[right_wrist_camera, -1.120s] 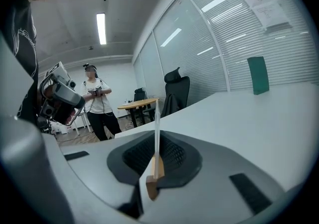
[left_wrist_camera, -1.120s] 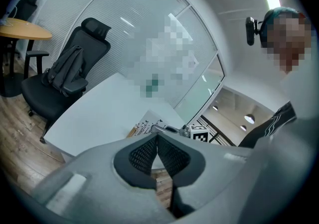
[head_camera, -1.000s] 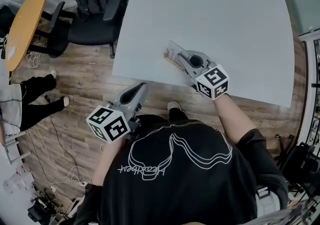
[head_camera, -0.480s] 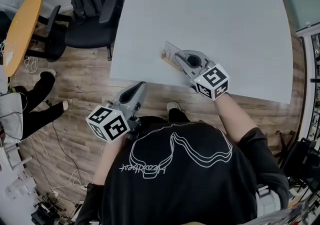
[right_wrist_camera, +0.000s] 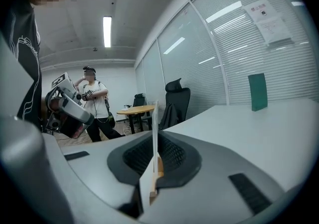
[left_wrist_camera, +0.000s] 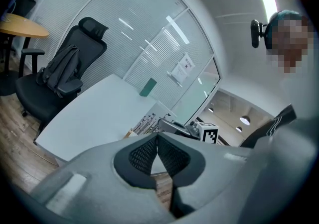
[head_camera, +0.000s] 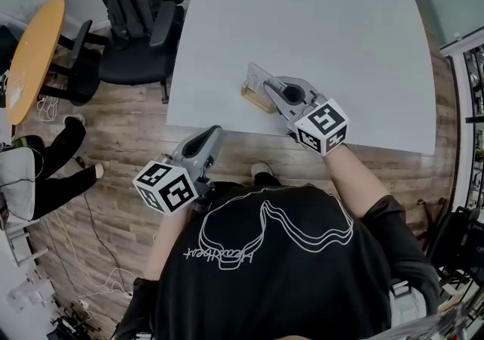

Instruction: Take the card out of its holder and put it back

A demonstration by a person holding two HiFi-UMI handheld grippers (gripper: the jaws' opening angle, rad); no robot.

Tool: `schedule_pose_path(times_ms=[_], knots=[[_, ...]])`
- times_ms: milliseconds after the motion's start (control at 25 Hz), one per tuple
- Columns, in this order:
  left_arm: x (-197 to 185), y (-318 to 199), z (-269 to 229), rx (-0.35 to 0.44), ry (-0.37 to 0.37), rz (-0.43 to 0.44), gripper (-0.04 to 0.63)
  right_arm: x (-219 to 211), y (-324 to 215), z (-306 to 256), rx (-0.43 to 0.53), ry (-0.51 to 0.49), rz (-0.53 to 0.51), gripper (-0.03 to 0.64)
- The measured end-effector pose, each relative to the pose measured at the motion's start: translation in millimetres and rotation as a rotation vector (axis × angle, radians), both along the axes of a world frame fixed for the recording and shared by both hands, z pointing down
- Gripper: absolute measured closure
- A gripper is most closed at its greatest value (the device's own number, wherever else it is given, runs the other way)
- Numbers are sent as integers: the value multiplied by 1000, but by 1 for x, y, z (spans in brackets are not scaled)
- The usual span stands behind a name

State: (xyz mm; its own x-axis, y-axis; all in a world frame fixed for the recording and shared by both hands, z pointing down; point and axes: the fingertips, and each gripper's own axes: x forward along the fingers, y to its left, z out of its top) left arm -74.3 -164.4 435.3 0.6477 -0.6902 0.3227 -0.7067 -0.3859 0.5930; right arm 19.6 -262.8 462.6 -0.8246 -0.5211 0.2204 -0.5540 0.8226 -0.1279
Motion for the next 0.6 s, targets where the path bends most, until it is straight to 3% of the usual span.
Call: schedule_pose_path(times_ms=[320,600], knots=[[4,13,-29,72,-1,-3,581,5,27,-50,23,-59,16,595],[-3,25,-52,136,-16,-21,581,5,58,-94,-23,-147,-25,594]])
